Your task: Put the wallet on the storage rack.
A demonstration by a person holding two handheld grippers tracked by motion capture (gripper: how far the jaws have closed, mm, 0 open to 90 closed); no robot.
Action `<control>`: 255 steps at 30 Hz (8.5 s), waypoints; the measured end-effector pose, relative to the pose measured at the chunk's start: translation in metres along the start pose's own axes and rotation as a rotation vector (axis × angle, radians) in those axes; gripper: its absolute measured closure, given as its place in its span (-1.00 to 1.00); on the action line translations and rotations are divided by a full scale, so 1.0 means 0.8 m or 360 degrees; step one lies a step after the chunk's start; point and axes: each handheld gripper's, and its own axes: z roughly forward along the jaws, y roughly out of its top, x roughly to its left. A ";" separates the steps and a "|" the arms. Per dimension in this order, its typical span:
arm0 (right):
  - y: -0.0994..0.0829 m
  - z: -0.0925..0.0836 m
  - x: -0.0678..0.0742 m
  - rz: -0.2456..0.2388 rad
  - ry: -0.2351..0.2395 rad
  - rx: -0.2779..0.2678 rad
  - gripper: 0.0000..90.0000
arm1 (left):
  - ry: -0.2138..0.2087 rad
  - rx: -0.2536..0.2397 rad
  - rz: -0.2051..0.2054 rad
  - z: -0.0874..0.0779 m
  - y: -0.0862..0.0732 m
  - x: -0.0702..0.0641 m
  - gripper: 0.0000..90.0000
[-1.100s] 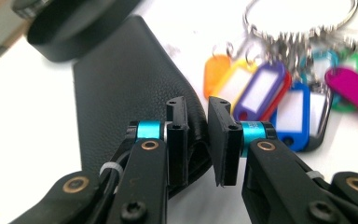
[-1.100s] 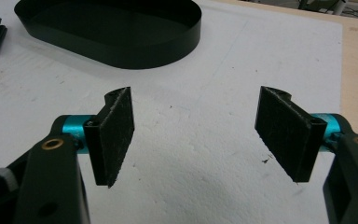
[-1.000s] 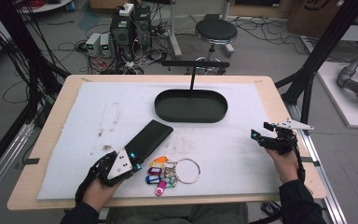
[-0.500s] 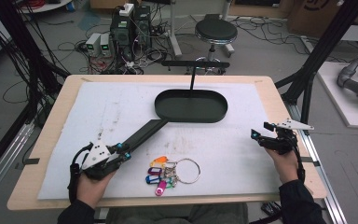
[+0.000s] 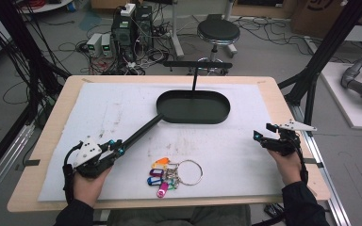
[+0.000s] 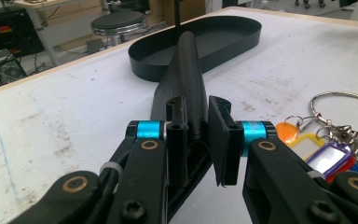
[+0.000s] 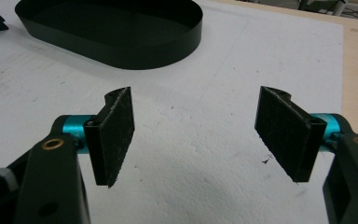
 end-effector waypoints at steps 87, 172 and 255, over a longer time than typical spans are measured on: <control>0.099 0.201 0.228 -0.0522 0.1125 0.0050 0.23 | -0.0352 -0.0179 -0.0129 -0.008 0.004 0.006 0.81; 0.071 0.058 0.115 -0.0480 0.1153 -0.0126 0.00 | -0.1022 -0.0266 0.0117 0.123 0.061 -0.024 0.66; 0.103 0.204 0.066 -0.0290 0.0588 -0.0171 0.68 | -0.0608 -0.0258 -0.0019 0.065 0.031 -0.025 -0.29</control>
